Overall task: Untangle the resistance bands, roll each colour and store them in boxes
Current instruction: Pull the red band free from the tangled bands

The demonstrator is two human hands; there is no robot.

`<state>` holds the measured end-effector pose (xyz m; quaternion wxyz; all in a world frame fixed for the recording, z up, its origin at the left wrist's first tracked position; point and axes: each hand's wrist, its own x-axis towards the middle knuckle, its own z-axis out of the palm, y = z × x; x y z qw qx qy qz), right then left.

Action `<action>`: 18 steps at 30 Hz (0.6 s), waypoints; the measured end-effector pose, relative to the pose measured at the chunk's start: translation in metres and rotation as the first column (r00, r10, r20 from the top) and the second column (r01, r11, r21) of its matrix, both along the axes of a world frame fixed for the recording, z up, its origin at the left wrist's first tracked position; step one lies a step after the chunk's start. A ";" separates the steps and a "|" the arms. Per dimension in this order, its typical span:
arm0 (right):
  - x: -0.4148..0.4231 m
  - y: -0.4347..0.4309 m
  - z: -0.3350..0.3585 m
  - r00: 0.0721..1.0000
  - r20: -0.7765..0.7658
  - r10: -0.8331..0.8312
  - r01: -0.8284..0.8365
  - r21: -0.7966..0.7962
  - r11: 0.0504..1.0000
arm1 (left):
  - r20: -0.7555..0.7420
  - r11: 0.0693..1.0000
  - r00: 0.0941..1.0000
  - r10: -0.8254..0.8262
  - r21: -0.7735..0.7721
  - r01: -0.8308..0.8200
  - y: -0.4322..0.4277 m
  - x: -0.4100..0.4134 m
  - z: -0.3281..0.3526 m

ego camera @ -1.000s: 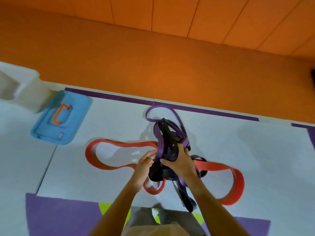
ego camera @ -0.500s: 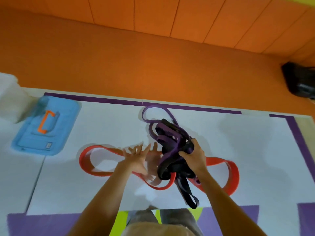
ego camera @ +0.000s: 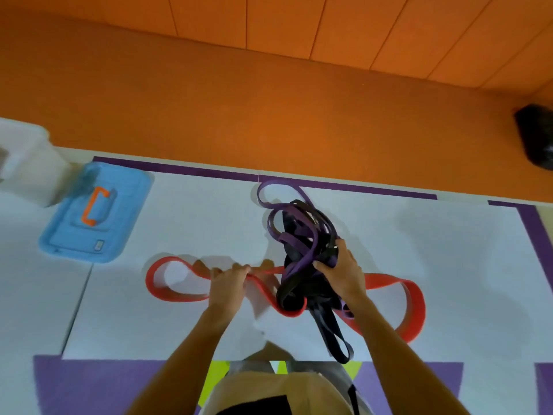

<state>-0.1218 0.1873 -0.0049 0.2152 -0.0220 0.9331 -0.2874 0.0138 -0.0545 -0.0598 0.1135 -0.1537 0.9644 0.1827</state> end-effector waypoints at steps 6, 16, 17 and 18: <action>-0.014 0.006 0.014 0.968 -0.136 -0.210 0.194 -0.118 0.974 | -0.089 0.989 0.985 0.146 0.009 -0.146 -0.013 -0.008 0.026; -0.033 0.007 0.025 0.791 -0.219 -0.572 0.499 -0.311 0.809 | -0.312 0.876 0.819 0.482 0.138 -0.463 -0.077 0.011 0.068; -0.034 0.008 0.024 0.777 -0.215 -0.591 0.525 -0.297 0.798 | -0.319 0.854 0.792 0.520 0.162 -0.495 -0.081 0.012 0.070; -0.034 0.008 0.022 0.771 -0.207 -0.602 0.545 -0.273 0.793 | -0.327 0.830 0.764 0.557 0.200 -0.520 -0.084 0.013 0.072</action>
